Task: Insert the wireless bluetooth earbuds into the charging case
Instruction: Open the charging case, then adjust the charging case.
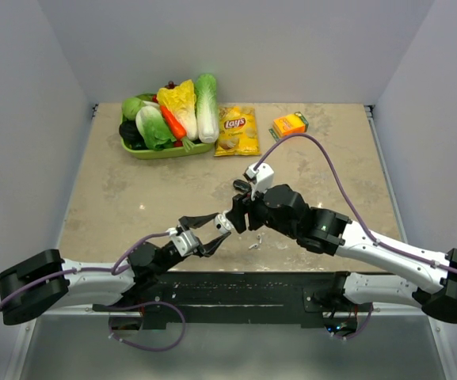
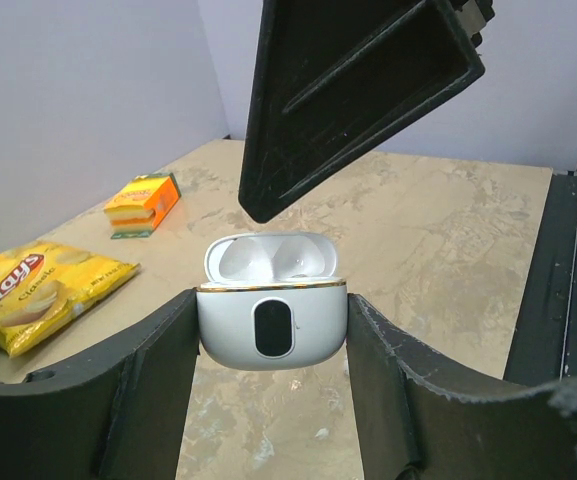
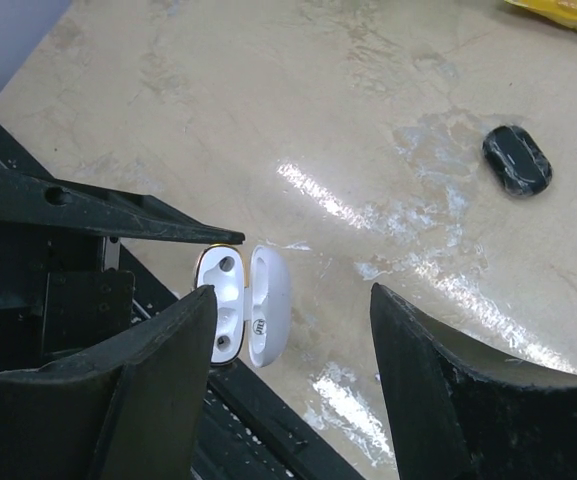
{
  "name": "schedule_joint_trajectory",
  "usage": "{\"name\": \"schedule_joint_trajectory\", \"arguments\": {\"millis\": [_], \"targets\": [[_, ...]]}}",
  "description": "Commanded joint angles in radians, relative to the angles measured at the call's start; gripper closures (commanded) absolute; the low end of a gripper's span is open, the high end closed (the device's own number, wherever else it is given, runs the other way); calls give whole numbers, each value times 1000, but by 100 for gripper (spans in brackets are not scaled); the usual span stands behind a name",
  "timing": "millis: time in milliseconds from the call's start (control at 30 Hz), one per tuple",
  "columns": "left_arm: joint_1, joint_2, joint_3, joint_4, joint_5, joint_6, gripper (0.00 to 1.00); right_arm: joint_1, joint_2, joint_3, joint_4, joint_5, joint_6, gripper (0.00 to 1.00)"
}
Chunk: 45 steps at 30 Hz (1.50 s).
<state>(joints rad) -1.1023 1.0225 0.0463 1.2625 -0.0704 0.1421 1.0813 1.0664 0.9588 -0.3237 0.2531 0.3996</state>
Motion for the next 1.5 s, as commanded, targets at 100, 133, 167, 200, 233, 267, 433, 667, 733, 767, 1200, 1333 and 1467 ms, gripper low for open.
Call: {"name": "schedule_joint_trajectory", "arguments": {"millis": [100, 133, 167, 200, 233, 267, 433, 667, 733, 767, 1200, 1333, 1467], "targets": [[-7, 7, -19, 238, -18, -2, 100, -1, -25, -12, 77, 18, 19, 40], [-7, 4, -22, 235, -26, -6, 100, -1, -35, -15, 75, 49, 27, 41], [-7, -4, -23, 232, -34, -9, 100, -1, -67, -22, 75, 128, 39, 42], [-8, -10, -25, 229, -52, -12, 100, -1, -84, -38, 71, 174, 44, 42], [-8, -15, -28, 219, -68, -12, 100, -3, -103, -48, 65, 214, 51, 42], [-10, -27, -31, 212, -115, -16, 100, -6, -136, -58, 54, 288, 62, 42], [-11, -52, -36, 193, -264, -55, 100, -85, -180, -222, 40, 295, 120, 42], [-11, -36, -8, 204, -310, -241, 100, -92, -224, -417, 106, 262, 215, 44], [-11, -22, -39, 285, -310, -269, 100, -92, -247, -427, 103, 278, 219, 44], [-8, -13, -46, 322, -263, -257, 100, -92, -253, -425, 101, 284, 217, 44], [-7, 132, -81, 515, 3, -70, 100, -92, -290, -322, 161, 117, 179, 35], [-13, 163, -103, 591, 20, -16, 100, -96, -272, -255, 167, 23, 203, 31], [-24, 169, -83, 577, 46, 10, 100, -112, -180, -189, 159, -61, 234, 32]]}}
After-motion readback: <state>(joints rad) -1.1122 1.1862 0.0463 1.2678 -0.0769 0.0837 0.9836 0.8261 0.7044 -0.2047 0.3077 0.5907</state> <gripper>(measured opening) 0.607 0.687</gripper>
